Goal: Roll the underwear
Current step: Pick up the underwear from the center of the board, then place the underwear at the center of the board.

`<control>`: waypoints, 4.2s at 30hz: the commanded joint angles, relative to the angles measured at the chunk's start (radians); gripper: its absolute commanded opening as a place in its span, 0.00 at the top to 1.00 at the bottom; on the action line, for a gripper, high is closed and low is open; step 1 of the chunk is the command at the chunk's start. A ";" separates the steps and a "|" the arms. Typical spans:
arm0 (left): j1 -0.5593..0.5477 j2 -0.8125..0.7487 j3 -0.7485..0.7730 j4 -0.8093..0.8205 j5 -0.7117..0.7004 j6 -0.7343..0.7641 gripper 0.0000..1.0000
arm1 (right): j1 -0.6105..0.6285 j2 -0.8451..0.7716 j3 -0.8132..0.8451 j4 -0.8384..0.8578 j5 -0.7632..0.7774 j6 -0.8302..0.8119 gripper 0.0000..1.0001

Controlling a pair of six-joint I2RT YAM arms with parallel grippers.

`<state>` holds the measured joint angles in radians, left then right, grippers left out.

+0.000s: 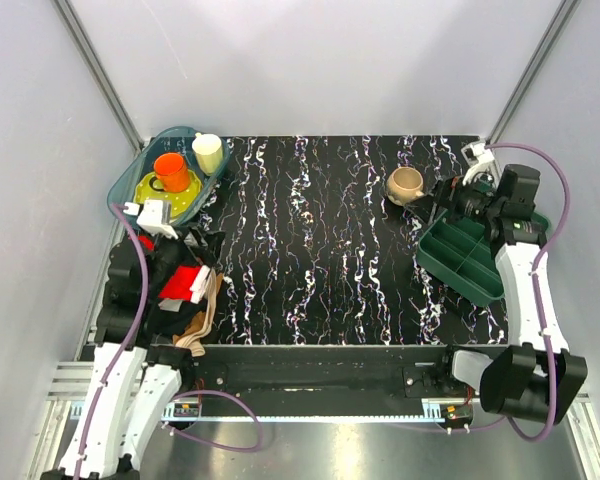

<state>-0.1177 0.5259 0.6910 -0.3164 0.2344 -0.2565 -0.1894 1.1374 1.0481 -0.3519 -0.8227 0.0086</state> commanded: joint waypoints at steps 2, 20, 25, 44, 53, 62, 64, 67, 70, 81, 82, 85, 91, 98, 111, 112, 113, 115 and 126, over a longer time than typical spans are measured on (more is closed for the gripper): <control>-0.005 0.106 0.036 0.010 0.069 -0.029 0.01 | 0.005 0.074 0.026 -0.084 -0.231 -0.275 0.00; -0.244 0.416 0.194 -0.370 -0.229 -0.068 0.12 | 0.005 0.075 -0.017 -0.075 -0.190 -0.288 0.00; -0.378 0.505 0.234 -0.577 -0.619 -0.199 0.16 | 0.005 0.059 -0.031 -0.061 -0.250 -0.274 0.00; -0.385 0.807 0.361 -0.731 -0.854 -0.198 0.50 | 0.007 0.044 -0.013 -0.105 -0.265 -0.308 0.00; -0.389 0.790 0.389 -0.745 -0.856 -0.184 1.00 | 0.007 0.045 -0.013 -0.111 -0.263 -0.314 0.00; -0.507 0.678 0.685 -0.886 -0.793 -0.172 1.00 | 0.007 0.042 -0.014 -0.117 -0.273 -0.320 0.00; -0.557 0.703 0.801 -0.920 -0.773 -0.162 1.00 | 0.005 0.041 -0.014 -0.119 -0.274 -0.325 0.00; -0.648 0.792 0.973 -0.967 -0.771 -0.149 1.00 | 0.007 0.038 -0.011 -0.127 -0.276 -0.331 0.00; -0.726 0.902 1.134 -0.971 -0.729 -0.119 1.00 | 0.005 0.035 -0.011 -0.134 -0.279 -0.338 0.00; -0.843 1.292 1.589 -0.831 -0.415 -0.038 1.00 | 0.005 0.019 -0.010 -0.170 -0.299 -0.394 0.00; -0.838 1.299 1.573 -0.810 -0.417 -0.030 1.00 | 0.005 0.021 -0.010 -0.176 -0.297 -0.397 0.00; -0.777 1.310 1.475 -0.702 -0.351 -0.033 1.00 | 0.007 0.027 -0.008 -0.188 -0.299 -0.414 0.00; -0.580 1.395 1.386 -0.483 -0.212 -0.039 1.00 | 0.007 0.036 0.001 -0.214 -0.268 -0.440 0.00; -0.462 1.461 1.352 -0.437 -0.149 -0.020 1.00 | 0.086 0.076 0.006 -0.301 -0.241 -0.565 0.01; -0.410 1.324 1.082 -0.372 -0.116 0.052 1.00 | 0.904 0.344 -0.135 0.025 0.537 -0.713 0.01; -0.404 1.310 1.067 -0.365 -0.115 0.056 1.00 | 0.941 0.399 -0.131 0.033 0.565 -0.716 0.02; -0.392 1.304 1.038 -0.360 -0.112 0.059 1.00 | 0.950 0.424 -0.128 0.043 0.594 -0.720 0.04; -0.381 1.286 1.006 -0.348 -0.104 0.068 1.00 | 0.972 0.479 -0.120 0.065 0.651 -0.730 0.08; -0.379 1.205 0.924 -0.355 -0.104 0.108 1.00 | 0.998 0.498 -0.060 -0.076 0.662 -0.737 0.82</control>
<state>-0.4946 1.8324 1.6360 -0.7021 0.1249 -0.1795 0.8021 1.6817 0.9417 -0.3332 -0.1978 -0.7174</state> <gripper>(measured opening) 0.012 0.281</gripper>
